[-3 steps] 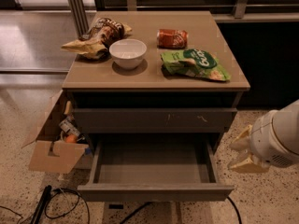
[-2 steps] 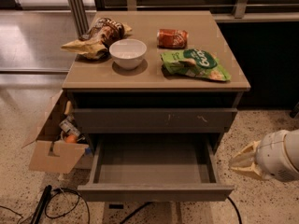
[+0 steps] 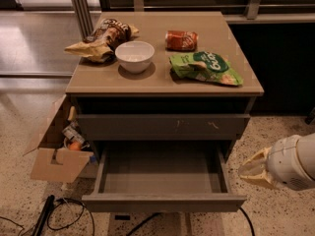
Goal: Close middle drawer
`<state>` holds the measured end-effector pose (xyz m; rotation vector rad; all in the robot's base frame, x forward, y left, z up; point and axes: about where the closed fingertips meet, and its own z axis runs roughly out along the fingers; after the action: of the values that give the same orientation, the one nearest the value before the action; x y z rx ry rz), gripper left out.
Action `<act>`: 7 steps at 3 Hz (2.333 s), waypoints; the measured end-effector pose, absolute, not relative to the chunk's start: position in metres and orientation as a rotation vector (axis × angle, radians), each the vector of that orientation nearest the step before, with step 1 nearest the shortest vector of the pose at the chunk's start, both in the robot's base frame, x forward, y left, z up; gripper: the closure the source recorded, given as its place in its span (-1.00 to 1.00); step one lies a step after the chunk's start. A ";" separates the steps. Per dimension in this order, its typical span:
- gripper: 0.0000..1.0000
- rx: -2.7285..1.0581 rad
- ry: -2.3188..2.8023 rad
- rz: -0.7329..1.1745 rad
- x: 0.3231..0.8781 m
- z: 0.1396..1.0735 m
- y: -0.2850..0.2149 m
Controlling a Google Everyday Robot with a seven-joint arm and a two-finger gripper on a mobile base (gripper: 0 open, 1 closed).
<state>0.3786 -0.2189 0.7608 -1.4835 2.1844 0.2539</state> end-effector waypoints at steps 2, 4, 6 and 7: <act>1.00 -1.485 2.216 0.351 0.383 0.694 -0.181; 1.00 -1.275 2.214 0.411 0.408 0.589 -0.161; 1.00 -1.303 2.207 0.409 0.407 0.587 -0.154; 1.00 -1.331 2.234 0.461 0.400 0.553 -0.142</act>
Offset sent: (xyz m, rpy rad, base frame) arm 0.0213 0.0745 -0.1569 0.0781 0.0954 -0.0227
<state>0.3995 -0.1424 0.5533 -1.3312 2.2341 0.4610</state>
